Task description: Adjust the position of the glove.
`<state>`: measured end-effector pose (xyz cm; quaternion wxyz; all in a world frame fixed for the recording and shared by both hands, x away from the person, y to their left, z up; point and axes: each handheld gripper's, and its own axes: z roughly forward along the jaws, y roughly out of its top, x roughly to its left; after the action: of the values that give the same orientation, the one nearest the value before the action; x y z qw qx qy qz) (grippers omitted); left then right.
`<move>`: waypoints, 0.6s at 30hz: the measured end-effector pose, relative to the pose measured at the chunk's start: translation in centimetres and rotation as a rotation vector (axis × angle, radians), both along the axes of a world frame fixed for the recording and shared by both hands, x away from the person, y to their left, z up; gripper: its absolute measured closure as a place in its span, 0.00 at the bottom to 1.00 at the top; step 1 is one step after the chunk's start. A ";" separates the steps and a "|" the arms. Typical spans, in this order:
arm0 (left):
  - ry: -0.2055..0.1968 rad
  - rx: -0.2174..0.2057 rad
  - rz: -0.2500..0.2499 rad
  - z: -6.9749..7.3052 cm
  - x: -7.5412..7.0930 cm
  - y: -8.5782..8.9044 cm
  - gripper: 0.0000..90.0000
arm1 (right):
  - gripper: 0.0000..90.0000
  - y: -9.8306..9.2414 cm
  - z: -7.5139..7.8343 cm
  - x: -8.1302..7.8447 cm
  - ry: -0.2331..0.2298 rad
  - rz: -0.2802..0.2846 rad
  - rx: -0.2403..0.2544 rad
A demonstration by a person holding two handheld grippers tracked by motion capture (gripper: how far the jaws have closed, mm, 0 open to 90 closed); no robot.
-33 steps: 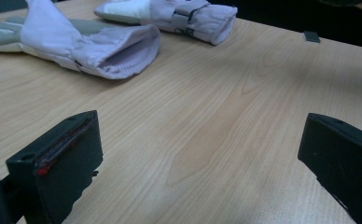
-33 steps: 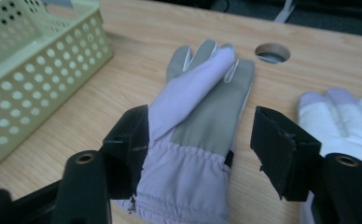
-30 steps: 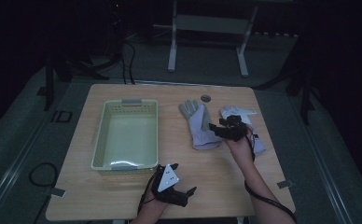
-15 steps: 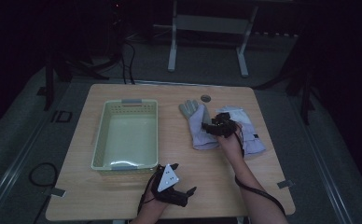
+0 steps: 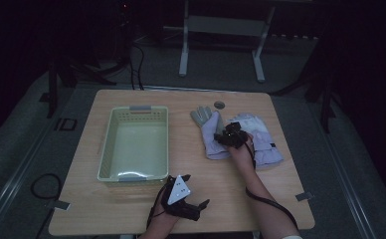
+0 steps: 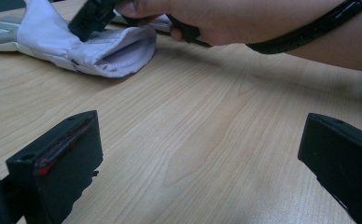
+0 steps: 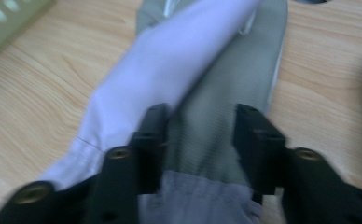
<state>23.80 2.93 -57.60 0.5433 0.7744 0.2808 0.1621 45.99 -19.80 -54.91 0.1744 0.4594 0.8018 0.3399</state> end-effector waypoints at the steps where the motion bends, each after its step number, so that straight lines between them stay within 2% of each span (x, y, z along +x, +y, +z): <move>1: 0.000 0.000 0.001 0.0 0.0 0.0 0.00 | 0.68 0.0 -0.1 0.0 -0.002 0.004 -0.004; 7: 0.001 0.003 0.002 0.0 0.0 0.0 0.00 | 0.94 0.2 0.0 0.0 0.012 0.003 -0.017; 13: 0.005 -0.001 0.003 0.0 0.0 0.0 0.00 | 0.98 0.2 1.3 -0.3 0.031 0.015 0.039; 15: 0.004 -0.001 0.002 0.0 0.0 0.0 0.00 | 0.98 0.3 1.9 -0.6 0.023 0.027 0.043; 18: 0.004 0.000 0.002 0.0 0.0 0.0 0.00 | 0.98 0.3 3.0 -1.2 0.011 0.015 0.073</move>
<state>23.84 2.93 -57.59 0.5427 0.7743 0.2829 0.1610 44.78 -19.46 -51.87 0.1504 0.4612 0.7933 0.3679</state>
